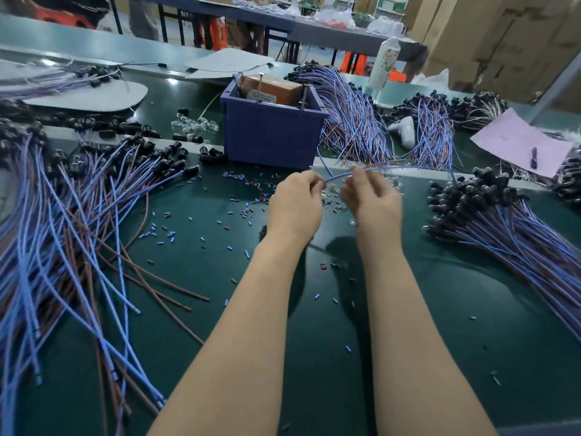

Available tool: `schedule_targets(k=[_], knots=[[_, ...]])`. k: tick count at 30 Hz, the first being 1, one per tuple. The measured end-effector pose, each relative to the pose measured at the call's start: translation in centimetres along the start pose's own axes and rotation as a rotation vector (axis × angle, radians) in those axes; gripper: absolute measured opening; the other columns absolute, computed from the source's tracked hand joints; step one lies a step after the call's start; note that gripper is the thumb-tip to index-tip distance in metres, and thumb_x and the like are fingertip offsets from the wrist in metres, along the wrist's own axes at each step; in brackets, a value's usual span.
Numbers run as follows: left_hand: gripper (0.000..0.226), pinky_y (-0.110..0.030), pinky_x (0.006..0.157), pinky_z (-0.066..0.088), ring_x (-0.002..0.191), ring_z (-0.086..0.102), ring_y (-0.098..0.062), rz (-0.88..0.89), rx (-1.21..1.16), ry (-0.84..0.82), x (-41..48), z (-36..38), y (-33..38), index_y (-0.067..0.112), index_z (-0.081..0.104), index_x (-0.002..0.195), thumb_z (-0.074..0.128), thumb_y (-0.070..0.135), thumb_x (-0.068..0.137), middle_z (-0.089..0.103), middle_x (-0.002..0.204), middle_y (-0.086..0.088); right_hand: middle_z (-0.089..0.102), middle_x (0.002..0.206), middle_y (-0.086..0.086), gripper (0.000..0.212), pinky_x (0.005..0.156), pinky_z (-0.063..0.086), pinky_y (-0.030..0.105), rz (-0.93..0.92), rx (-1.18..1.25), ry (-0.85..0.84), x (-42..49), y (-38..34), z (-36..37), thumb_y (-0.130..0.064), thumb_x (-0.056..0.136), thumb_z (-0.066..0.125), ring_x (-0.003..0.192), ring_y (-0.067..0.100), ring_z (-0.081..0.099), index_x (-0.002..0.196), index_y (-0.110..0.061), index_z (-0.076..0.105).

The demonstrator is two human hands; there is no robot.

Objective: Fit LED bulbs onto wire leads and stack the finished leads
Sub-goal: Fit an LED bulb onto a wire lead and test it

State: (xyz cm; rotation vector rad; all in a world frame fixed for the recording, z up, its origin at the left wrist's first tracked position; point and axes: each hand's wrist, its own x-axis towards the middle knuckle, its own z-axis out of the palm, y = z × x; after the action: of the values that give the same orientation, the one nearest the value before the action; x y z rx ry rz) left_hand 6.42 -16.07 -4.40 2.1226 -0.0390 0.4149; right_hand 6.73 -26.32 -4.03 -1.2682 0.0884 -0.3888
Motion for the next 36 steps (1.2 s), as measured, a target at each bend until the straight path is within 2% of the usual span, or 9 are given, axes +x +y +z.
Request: schedule_targets(k=[5, 11, 16, 20, 23, 25, 27, 32, 36], knots=[[0.019, -0.032, 0.078, 0.047, 0.087, 0.061, -0.025, 0.062, -0.095, -0.021, -0.4, 0.1, 0.3, 0.012, 0.069, 0.097, 0.051, 0.018, 0.095, 0.070, 0.091, -0.006, 0.057, 0.066, 0.000, 0.015, 0.053, 0.045, 0.013, -0.047, -0.112, -0.096, -0.4, 0.3, 0.6, -0.007, 0.094, 0.054, 0.049, -0.001, 0.051, 0.080, -0.012, 0.055], [0.019, -0.035, 0.085, 0.047, 0.090, 0.061, -0.028, -0.042, -0.006, 0.016, 0.1, -0.2, -0.5, 0.014, 0.069, 0.096, 0.053, 0.024, 0.095, 0.071, 0.090, -0.005, 0.056, 0.062, -0.001, 0.019, 0.052, 0.046, 0.013, -0.042, 0.120, 0.185, 0.4, 0.3, -0.3, -0.007, 0.095, 0.053, 0.047, -0.001, 0.052, 0.077, -0.014, 0.052], [0.020, -0.028, 0.077, 0.048, 0.080, 0.064, -0.022, -0.073, -0.047, 0.038, 0.0, -0.6, -0.4, 0.012, 0.070, 0.094, 0.052, 0.021, 0.095, 0.070, 0.081, -0.003, 0.058, 0.056, -0.006, 0.020, 0.052, 0.048, 0.013, -0.029, 0.223, 0.256, 0.5, 0.6, 0.0, -0.005, 0.095, 0.053, 0.045, -0.001, 0.053, 0.077, -0.014, 0.051], [0.023, -0.023, 0.073, 0.044, 0.082, 0.064, -0.019, -0.164, -0.080, 0.198, 0.4, -2.1, -1.6, 0.009, 0.069, 0.096, 0.047, 0.014, 0.096, 0.069, 0.079, -0.003, 0.059, 0.048, -0.007, 0.021, 0.051, 0.050, 0.014, 0.013, 0.400, 0.381, 1.4, -0.3, -1.8, -0.005, 0.097, 0.049, 0.043, 0.001, 0.056, 0.077, -0.013, 0.048], [0.030, -0.029, 0.090, 0.045, 0.102, 0.060, -0.021, -0.225, -0.096, 0.274, 0.3, -1.8, -1.3, 0.007, 0.061, 0.119, 0.041, 0.007, 0.096, 0.067, 0.105, -0.006, 0.061, 0.047, -0.005, 0.020, 0.051, 0.053, 0.016, 0.074, 0.464, 0.332, 1.0, -0.2, -1.2, -0.005, 0.097, 0.048, 0.045, 0.003, 0.059, 0.078, -0.011, 0.048], [0.044, -0.033, 0.106, 0.032, 0.127, 0.041, -0.026, -0.214, -0.031, 0.248, 0.2, -1.2, -1.0, 0.011, 0.049, 0.135, 0.043, 0.004, 0.092, 0.048, 0.138, -0.009, 0.063, 0.049, -0.003, 0.019, 0.052, 0.054, 0.017, 0.125, 0.481, 0.272, 0.5, 0.1, -0.2, -0.005, 0.097, 0.048, 0.046, 0.005, 0.061, 0.078, -0.010, 0.049], [0.045, -0.034, 0.111, 0.023, 0.134, 0.030, -0.027, -0.164, 0.024, 0.215, 0.2, -0.7, -0.8, 0.014, 0.048, 0.136, 0.050, 0.012, 0.091, 0.035, 0.147, -0.010, 0.065, 0.051, -0.001, 0.018, 0.052, 0.054, 0.018, 0.172, 0.504, 0.215, 0.3, 0.1, 0.5, -0.005, 0.097, 0.048, 0.048, 0.007, 0.063, 0.079, -0.008, 0.052], [0.023, -0.029, 0.090, 0.047, 0.096, 0.063, -0.019, -0.055, -0.390, -0.114, -0.3, 0.4, 0.4, 0.003, 0.065, 0.108, 0.051, 0.017, 0.096, 0.068, 0.106, -0.011, 0.066, 0.056, 0.003, 0.018, 0.053, 0.054, 0.018, 0.321, 0.516, 0.072, -0.2, 0.5, 1.2, -0.005, 0.096, 0.049, 0.050, 0.009, 0.064, 0.079, -0.005, 0.057], [0.017, -0.022, 0.067, 0.048, 0.067, 0.054, -0.011, -0.163, -0.646, -0.005, -0.1, 0.6, 0.5, 0.006, 0.063, 0.093, 0.047, 0.003, 0.096, 0.063, 0.079, -0.007, 0.061, 0.053, -0.002, 0.019, 0.044, 0.042, 0.013, 0.403, 0.263, -0.040, -1.0, 1.0, 2.0, -0.012, 0.095, 0.052, 0.042, 0.005, 0.052, 0.078, -0.009, 0.060]])
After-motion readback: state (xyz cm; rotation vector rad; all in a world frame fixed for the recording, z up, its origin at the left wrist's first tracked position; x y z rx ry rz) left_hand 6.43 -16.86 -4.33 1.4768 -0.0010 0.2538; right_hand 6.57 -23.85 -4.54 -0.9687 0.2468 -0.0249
